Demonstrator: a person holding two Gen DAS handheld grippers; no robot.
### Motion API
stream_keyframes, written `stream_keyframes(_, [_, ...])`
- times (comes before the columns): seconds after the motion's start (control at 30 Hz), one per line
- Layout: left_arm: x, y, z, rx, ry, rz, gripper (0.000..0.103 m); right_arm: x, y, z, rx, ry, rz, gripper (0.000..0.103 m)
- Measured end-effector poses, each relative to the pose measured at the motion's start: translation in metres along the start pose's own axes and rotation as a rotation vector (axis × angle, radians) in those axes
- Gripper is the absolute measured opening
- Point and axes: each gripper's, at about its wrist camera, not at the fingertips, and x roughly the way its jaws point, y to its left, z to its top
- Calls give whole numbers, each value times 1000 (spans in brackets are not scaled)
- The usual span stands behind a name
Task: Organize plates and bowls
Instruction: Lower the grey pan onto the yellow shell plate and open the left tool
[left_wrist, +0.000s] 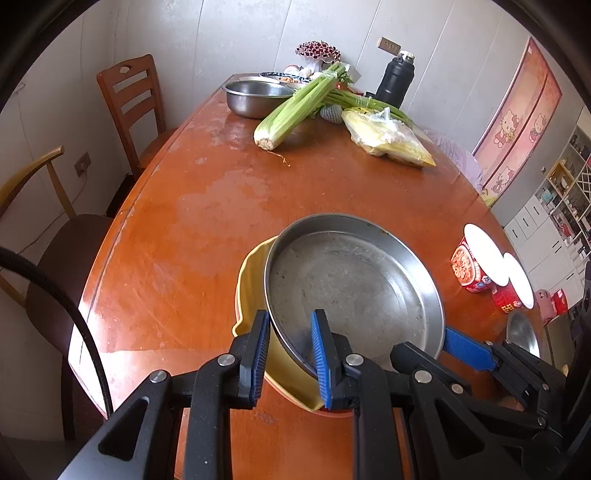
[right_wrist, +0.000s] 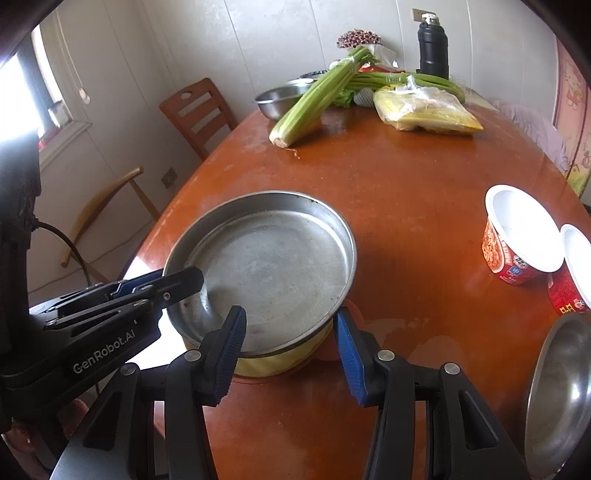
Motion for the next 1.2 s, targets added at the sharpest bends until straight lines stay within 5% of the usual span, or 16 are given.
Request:
stream_keyframes(0.93, [4, 7, -8, 12, 6, 5, 24, 11, 10, -6, -71, 20, -35, 51])
stream_keyframes(1.2, [0, 6, -7, 17, -5, 22, 43, 9, 6, -4, -56, 18, -29, 51])
